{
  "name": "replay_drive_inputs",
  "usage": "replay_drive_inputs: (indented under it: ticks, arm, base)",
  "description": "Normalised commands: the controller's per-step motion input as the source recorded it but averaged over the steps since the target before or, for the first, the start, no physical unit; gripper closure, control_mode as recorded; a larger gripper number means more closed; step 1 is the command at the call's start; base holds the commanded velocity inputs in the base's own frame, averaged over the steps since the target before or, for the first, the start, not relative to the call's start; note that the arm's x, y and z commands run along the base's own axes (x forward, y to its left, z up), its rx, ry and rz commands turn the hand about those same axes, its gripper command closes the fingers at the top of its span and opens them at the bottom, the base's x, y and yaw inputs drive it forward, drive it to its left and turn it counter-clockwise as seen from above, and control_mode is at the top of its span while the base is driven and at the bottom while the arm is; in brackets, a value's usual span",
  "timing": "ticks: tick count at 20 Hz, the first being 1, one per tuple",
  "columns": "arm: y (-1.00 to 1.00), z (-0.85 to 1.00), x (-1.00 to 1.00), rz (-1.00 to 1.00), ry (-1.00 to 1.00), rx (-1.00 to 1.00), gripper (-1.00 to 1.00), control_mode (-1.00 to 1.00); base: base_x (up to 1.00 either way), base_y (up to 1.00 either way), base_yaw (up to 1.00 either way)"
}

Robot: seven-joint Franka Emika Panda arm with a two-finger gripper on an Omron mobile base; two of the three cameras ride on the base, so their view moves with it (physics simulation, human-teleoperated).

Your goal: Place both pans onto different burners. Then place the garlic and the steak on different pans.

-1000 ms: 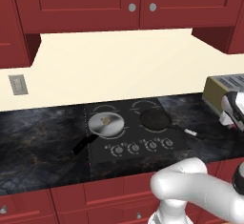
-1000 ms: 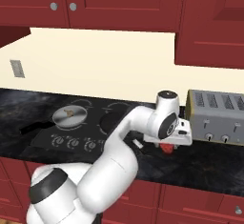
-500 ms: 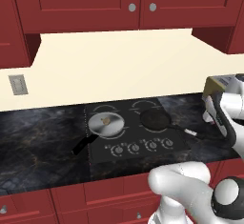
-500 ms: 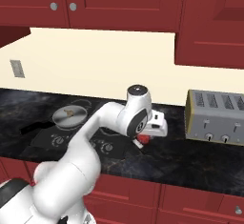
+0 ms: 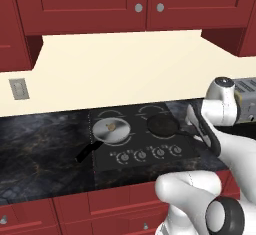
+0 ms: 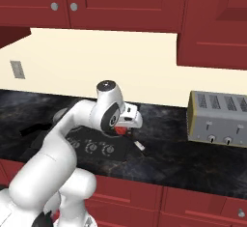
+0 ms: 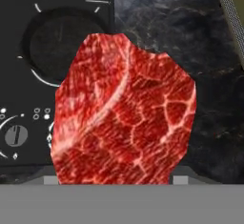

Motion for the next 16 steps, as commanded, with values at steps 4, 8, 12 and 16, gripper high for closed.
replay_drive_inputs:
  ticks: [4, 8, 12, 16]
  arm:
    - [0.61, 0.03, 0.72, 0.0, 0.0, 0.0, 1.0, -1.0]
    - [0.53, 0.0, 0.73, 0.0, 0.0, 0.0, 1.0, -1.0]
    - [0.46, 0.0, 0.55, 0.0, 0.0, 0.01, 1.0, -1.0]
    - [0.28, 0.13, 0.43, 0.0, 0.01, 0.05, 1.0, -1.0]
  base:
    - [0.0, 0.0, 0.0]
    - [0.0, 0.0, 0.0]
    - [0.0, 0.0, 0.0]
    - [0.0, 0.0, 0.0]
